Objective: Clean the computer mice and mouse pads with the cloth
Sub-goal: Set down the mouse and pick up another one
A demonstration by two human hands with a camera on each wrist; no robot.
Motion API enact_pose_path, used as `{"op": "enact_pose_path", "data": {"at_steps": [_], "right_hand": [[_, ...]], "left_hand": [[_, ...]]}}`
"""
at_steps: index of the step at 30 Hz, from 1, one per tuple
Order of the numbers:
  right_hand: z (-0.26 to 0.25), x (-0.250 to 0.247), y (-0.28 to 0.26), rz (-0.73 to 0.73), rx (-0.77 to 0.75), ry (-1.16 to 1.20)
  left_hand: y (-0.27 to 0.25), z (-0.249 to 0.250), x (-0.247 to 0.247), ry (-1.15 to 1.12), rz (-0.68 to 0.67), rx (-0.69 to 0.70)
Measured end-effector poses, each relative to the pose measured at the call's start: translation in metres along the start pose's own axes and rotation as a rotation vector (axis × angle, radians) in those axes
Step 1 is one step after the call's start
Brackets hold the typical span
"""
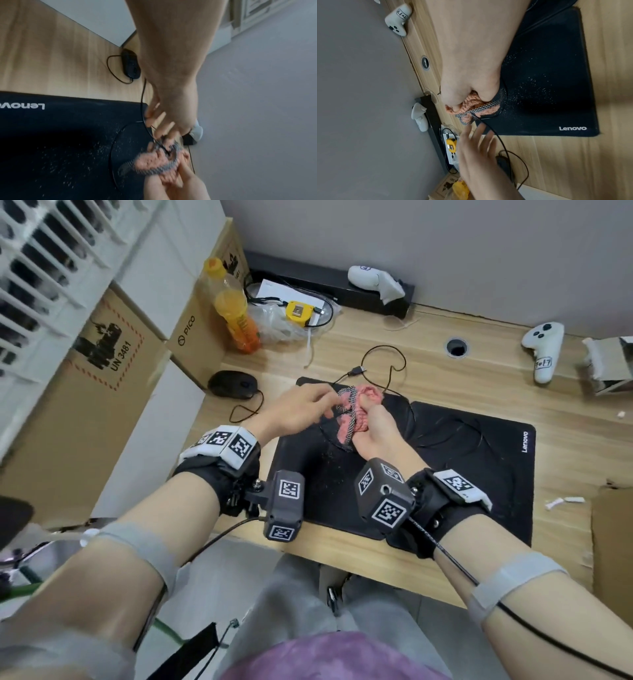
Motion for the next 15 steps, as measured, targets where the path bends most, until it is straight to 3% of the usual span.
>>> {"op": "enact_pose_path", "data": {"at_steps": [2, 6, 11, 15], "right_hand": [[0.004, -0.001, -0.002, -0.03, -0.004, -0.015], [0.007, -0.012, -0.005, -0.032, -0.009, -0.008], [-0.005, -0.026, -0.004, 0.012, -0.085, -0.02], [-0.016, -0.059, 0.001, 0.189, -0.146, 0.006]], "left_hand": [[-0.004, -0.002, 0.022, -0.007, -0.11, -0.059], [-0.014, -0.008, 0.036, 0.023, -0.177, -0.135], [-0.028, -0.025, 0.01, 0.001, 0.08, -0.255], [-0.046, -0.053, -0.027, 0.035, 0.316, -0.36]]}}
Point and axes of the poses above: each hand's wrist, its own y-axis towards the middle knuckle, its own x-axis out of the palm, z = x × y, the point moved 8 cm from there along y, towards the middle knuckle, and after that the axes turned 12 degrees about x, right-handed, at the moved point
